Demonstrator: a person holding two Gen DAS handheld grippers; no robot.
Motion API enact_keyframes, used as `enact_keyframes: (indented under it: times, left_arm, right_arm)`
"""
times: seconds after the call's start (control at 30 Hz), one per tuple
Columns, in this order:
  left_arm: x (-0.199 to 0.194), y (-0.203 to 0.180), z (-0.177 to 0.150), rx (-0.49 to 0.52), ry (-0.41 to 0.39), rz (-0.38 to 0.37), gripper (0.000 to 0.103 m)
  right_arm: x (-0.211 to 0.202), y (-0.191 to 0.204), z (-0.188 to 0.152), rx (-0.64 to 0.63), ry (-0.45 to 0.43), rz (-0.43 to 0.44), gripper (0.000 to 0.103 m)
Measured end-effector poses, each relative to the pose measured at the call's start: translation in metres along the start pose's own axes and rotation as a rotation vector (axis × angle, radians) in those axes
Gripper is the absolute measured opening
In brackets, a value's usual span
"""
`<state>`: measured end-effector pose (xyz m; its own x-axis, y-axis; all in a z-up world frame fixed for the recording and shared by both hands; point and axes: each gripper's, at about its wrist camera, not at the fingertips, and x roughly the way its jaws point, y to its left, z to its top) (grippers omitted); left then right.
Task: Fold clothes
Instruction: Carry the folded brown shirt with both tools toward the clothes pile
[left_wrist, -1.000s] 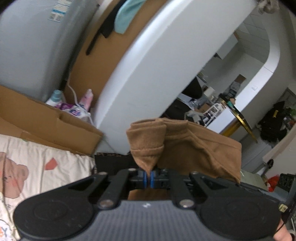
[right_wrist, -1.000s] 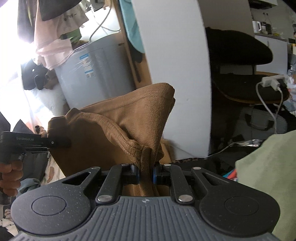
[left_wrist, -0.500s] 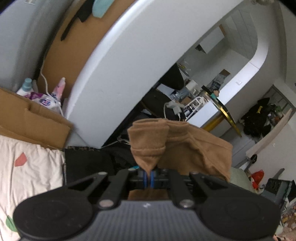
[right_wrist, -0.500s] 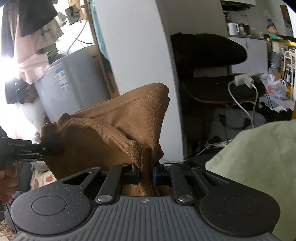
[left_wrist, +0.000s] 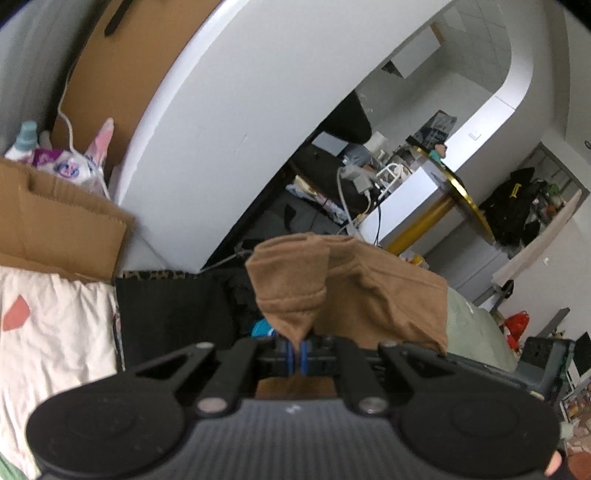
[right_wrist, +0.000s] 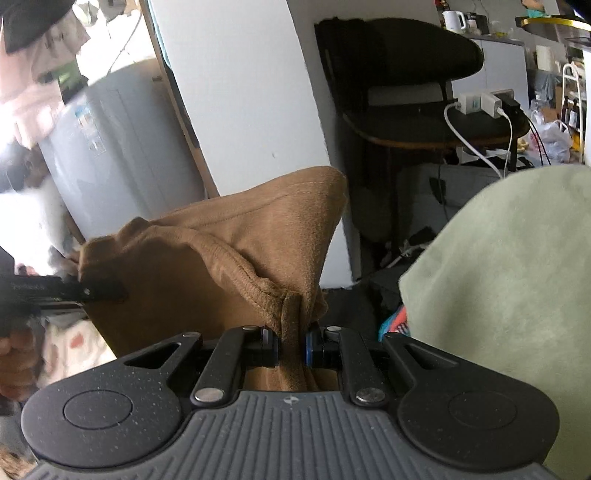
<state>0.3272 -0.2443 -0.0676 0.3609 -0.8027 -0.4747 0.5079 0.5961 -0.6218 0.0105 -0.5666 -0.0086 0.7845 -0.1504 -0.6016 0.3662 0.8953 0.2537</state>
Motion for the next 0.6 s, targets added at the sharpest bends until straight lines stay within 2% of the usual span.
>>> enact_keyframes:
  times: [0.2,0.6]
  left_arm:
    - [0.026,0.021,-0.007,0.022,0.023,-0.008,0.004]
    - [0.045,0.048,-0.022,0.042,0.043,0.012,0.004]
  right_arm:
    - [0.032,-0.012,-0.02,-0.003,0.012,-0.02,0.012]
    - [0.077,-0.022,-0.05,0.02,0.067,-0.026,0.012]
